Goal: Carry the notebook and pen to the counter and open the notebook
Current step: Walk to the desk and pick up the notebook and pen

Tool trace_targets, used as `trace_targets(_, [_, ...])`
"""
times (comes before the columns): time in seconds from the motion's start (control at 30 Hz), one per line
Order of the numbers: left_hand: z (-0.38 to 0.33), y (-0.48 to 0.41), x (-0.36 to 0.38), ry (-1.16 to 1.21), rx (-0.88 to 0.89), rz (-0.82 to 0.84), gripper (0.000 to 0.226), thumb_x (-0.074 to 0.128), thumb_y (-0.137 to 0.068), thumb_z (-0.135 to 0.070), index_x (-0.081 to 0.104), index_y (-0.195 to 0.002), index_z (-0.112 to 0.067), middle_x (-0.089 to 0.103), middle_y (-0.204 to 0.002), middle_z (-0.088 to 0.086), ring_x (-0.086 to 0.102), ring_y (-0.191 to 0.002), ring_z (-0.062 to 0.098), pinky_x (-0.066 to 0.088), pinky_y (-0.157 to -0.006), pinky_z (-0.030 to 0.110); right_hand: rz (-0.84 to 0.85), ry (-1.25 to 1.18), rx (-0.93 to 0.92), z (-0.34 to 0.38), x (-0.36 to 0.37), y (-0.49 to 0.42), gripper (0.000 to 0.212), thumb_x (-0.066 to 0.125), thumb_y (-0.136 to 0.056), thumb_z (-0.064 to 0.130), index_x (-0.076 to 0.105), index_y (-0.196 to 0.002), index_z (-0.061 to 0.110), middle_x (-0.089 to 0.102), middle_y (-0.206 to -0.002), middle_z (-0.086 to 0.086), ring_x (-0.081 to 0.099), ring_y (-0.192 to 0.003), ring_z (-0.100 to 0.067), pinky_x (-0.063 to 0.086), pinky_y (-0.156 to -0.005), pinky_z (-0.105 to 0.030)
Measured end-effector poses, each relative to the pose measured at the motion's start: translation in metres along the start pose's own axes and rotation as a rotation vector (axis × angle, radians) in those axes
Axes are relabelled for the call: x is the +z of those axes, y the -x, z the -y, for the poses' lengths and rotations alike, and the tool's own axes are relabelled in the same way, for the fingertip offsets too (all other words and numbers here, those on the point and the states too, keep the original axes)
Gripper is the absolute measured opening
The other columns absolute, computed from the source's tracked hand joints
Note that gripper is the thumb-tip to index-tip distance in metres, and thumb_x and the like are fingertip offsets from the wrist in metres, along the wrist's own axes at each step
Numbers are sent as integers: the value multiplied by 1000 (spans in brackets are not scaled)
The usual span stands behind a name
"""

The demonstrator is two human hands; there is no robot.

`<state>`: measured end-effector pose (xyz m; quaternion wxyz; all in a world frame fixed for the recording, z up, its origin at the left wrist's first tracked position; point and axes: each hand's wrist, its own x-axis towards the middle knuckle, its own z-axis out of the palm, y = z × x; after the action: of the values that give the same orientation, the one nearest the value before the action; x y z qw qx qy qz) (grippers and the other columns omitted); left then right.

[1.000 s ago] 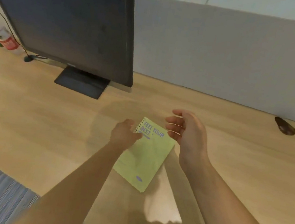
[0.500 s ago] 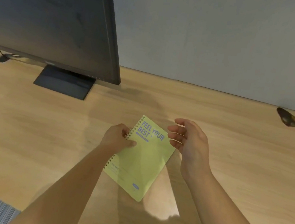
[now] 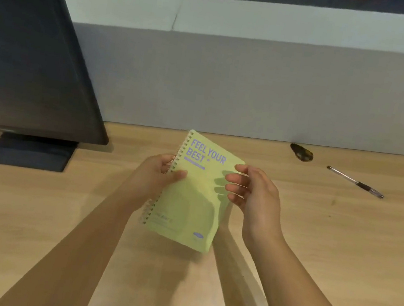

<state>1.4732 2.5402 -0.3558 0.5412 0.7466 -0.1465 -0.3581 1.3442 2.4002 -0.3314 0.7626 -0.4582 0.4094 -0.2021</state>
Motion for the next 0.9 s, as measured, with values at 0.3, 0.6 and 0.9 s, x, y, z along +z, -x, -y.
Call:
trace_targets(0.3, [-85, -35, 131, 301, 93, -18, 22, 60, -88, -15, 64, -110, -15, 76, -97, -1, 72, -85, 14, 57, -71, 30, -110, -105, -169, 82, -114, -41, 19, 44, -92, 12, 63, -91, 8, 64, -69, -6, 56, -58, -18, 45, -55, -25])
trace_targets(0.6, [-86, -76, 221, 410, 6, -136, 26, 60, -87, -11, 63, -112, -8, 73, -102, 13, 71, -82, 26, 59, -68, 37, -370, 643, -258, 86, -262, -194, 25, 54, -88, 11, 66, -109, 9, 68, -99, -2, 60, -94, -21, 44, -83, -28])
trace_targets(0.9, [-69, -112, 252, 406, -23, -116, 21, 57, -88, -9, 65, -108, -10, 76, -97, 8, 73, -80, 23, 60, -66, 35, -161, 1402, -324, 32, -286, -266, 29, 55, -89, 19, 65, -114, 9, 61, -111, -15, 52, -107, -35, 43, -83, -38])
